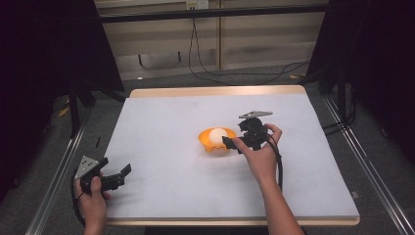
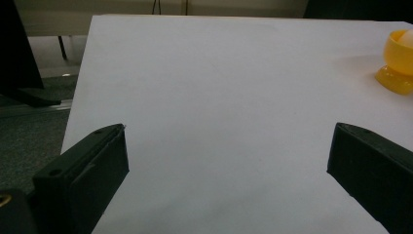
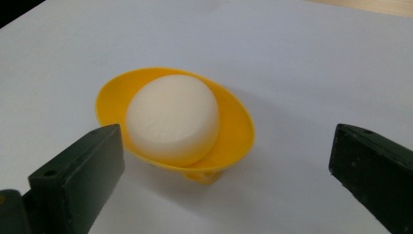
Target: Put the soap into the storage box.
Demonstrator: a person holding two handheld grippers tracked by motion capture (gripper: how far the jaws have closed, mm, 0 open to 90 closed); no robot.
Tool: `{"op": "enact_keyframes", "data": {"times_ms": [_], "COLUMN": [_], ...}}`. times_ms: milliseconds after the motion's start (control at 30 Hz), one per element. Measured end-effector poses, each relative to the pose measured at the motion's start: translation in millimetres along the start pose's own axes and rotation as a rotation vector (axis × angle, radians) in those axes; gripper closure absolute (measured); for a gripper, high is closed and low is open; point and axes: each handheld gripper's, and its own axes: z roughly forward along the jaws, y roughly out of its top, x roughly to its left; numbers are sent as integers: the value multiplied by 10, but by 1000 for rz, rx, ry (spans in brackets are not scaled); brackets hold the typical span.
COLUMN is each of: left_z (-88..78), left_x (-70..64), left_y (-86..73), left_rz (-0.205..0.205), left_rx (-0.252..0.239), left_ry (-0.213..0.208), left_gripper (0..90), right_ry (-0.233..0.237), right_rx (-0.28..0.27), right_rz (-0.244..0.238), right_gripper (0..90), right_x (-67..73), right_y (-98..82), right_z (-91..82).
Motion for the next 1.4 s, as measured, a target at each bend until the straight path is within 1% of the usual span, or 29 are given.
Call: {"op": "enact_keyframes", "data": {"times_ms": [67,100,133,200,333,400,433,467,633,667,700,867,1000,1167,1267,1300,1333,1400], "left_z": [2,2,1,5,7,9,9,11,11,11,11,11,10,9,9,9,9,9], "left_x": [-5,-5,0,-5,-10,-13,-11,-17,-17,-16,-16,-17,-17,-14,-12,-12,-13,-13], "left_y": [-2,-2,0,-1,-1,1,1,-1,-1,-1,-1,-1,-1,0,0,0,0,0], "left_rz": [-11,-10,-1,-10,-8,-3,0,-12,-12,-12,-12,-13,-13,-7,-4,-4,-4,-4], "left_rx": [-1,-1,0,0,3,4,5,3,3,4,4,3,3,3,4,4,3,3], "left_ry": [-4,-4,0,-7,-3,-5,-4,-8,-7,-8,-7,-7,-7,-4,-5,-5,-5,-4], "left_gripper": [12,12,12,12,11,11,11,11,11,11,11,11,11,11,11,11,11,11], "right_ry": [3,-4,-7,-5,-17,-17,-20,-25,-46,-52,-52,-70,-72,-90,-94,-103,-103,-105], "right_rx": [-6,-3,-5,-11,-15,-16,-18,-12,-2,-3,-3,-1,-8,-19,-23,-20,-20,-23], "right_rz": [3,2,-1,0,5,21,22,31,48,53,53,60,73,65,76,85,85,99], "right_gripper": [0,0,0,0,0,0,0,0,0,0,0,0,0,0,0,0,0,0], "right_x": [-30,-43,-60,-91,-163,-214,-248,-275,-410,-460,-460,-562,-612,-673,-731,-775,-775,-818], "right_y": [-22,-31,-39,-54,-95,-134,-160,-189,-340,-399,-399,-531,-619,-724,-794,-842,-842,-894], "right_z": [-28,-42,-56,-91,-149,-175,-185,-197,-241,-263,-263,-316,-360,-411,-450,-475,-475,-503]}}
